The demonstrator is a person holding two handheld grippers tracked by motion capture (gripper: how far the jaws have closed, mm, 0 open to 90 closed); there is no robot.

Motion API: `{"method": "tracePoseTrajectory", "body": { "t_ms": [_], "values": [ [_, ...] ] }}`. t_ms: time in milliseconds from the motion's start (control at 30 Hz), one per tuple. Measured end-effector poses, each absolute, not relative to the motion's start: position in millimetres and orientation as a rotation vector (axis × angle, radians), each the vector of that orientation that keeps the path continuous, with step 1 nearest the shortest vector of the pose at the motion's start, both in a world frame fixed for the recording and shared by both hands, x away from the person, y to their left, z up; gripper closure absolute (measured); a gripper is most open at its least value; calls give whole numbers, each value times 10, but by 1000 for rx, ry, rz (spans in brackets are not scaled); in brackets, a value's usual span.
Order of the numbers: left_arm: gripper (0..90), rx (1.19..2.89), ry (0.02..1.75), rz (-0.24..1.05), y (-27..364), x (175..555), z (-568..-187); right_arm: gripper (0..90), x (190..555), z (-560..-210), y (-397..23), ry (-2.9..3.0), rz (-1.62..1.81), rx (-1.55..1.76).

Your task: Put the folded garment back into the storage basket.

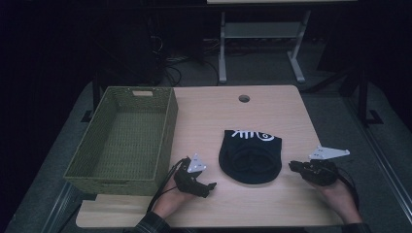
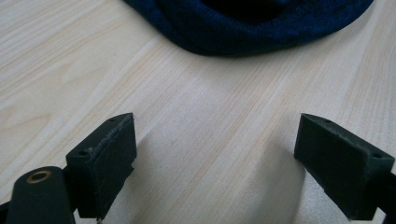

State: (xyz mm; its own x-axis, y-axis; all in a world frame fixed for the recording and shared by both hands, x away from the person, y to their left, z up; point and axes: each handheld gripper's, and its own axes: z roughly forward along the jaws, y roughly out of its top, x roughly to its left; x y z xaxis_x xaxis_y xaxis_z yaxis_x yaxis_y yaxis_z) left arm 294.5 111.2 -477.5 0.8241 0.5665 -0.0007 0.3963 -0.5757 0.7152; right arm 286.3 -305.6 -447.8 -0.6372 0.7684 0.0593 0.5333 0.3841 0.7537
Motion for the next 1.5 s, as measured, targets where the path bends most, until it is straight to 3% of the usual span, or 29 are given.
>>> {"method": "tracePoseTrajectory", "body": {
  "t_ms": [33, 67, 733, 1500],
  "values": [
    [120, 2257, 701, 294, 1112, 2945, -4775, 838, 2863, -4478, -3056, 2347, 1110, 1142],
    [120, 2258, 701, 294, 1112, 2945, -4775, 899, 2908, -4447, -3057, 2347, 1113, 1140],
    [120, 2250, 706, 294, 1109, 2943, -4777, 900, 3359, -4272, -2946, 2351, 1189, 1134],
    [120, 2252, 704, 295, 1109, 2945, -4773, 900, 3960, -4358, -2806, 2325, 1150, 1175]
  ]
}}
